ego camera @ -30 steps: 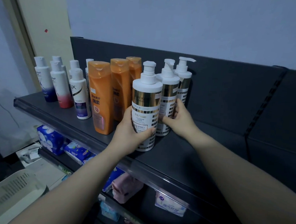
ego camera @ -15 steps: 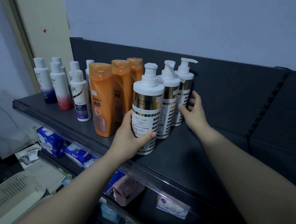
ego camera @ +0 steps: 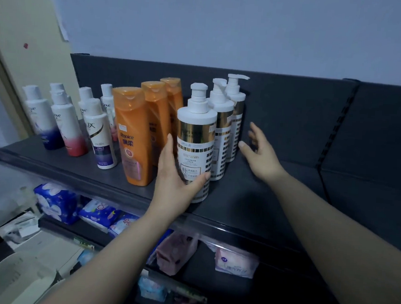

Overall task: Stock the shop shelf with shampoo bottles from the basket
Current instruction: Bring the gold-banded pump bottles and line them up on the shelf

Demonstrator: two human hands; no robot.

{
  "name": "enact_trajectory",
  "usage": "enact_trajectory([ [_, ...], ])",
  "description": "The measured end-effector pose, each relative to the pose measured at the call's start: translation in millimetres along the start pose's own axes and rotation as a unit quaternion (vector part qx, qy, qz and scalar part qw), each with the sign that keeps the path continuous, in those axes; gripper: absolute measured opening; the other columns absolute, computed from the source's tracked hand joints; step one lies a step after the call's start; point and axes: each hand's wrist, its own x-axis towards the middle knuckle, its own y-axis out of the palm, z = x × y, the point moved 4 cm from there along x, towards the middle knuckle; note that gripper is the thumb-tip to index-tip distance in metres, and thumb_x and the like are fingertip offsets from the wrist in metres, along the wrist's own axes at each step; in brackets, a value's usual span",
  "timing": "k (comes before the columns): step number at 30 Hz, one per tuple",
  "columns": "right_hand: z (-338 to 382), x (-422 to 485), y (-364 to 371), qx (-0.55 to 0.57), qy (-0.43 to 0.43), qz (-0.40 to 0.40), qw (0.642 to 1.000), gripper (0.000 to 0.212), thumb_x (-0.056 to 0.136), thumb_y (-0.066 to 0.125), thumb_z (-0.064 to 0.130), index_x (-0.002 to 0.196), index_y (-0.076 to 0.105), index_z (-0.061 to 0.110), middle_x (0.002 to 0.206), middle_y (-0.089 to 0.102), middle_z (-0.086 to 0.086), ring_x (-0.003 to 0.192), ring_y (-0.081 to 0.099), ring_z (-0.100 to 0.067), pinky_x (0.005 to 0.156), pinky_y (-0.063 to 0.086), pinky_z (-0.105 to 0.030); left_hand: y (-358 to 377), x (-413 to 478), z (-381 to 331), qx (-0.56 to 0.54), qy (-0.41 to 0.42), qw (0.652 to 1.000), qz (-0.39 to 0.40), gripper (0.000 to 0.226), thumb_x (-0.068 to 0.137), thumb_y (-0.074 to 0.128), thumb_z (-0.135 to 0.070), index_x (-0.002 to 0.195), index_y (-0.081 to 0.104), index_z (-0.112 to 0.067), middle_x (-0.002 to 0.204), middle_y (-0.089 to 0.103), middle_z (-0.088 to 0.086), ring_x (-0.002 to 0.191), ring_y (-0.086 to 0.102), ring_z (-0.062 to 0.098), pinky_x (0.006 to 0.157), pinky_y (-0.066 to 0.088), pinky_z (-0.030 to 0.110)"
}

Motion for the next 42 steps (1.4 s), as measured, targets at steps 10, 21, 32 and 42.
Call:
enact_trajectory([
  [10,43,-167,-32,-0.3,0.002,-0.069,0.951,0.065,0.098,0.048,0.037,0.153,0.016,0.021,0.16,0.019,0.001,0.148,0.011,-0.016,0.12,0.014,-0.036,22,-61,-50,0.074,0.218,0.969,0.087,0.08,0.088,0.051,-0.04,0.152,0.014,-0.011,0.159,0.014,0.014,0.148,0.009,0.031,0.119,0.012,0.049],
  [21,31,-367,-99,-0.496,0.13,-0.162,0.843,0.063,0.094,0.056,0.033,0.148,0.033,0.011,0.152,0.036,-0.013,0.141,0.03,-0.03,0.117,0.022,-0.04,103,-180,-98,0.055,0.312,0.904,0.287,0.071,0.088,0.06,-0.028,0.149,0.029,-0.008,0.146,0.041,0.016,0.137,0.034,0.035,0.112,0.025,0.042],
  [32,1,-604,-209,-0.506,0.263,-0.253,0.782,0.057,0.084,0.056,0.027,0.137,0.05,0.007,0.133,0.054,-0.018,0.122,0.05,-0.038,0.105,0.04,-0.046,208,-357,-190,-0.023,0.391,0.822,0.413,0.067,0.091,0.06,-0.026,0.149,0.03,-0.01,0.142,0.043,0.012,0.131,0.038,0.028,0.108,0.028,0.036],
  [42,-75,-824,-263,-0.442,0.388,-0.284,0.757,0.056,0.087,0.065,0.018,0.14,0.048,0.01,0.138,0.052,-0.013,0.128,0.046,-0.033,0.108,0.037,-0.044,294,-564,-208,-0.013,0.358,0.766,0.534,0.068,0.084,0.07,-0.019,0.143,0.04,-0.002,0.137,0.05,0.021,0.127,0.046,0.038,0.107,0.037,0.047],
])
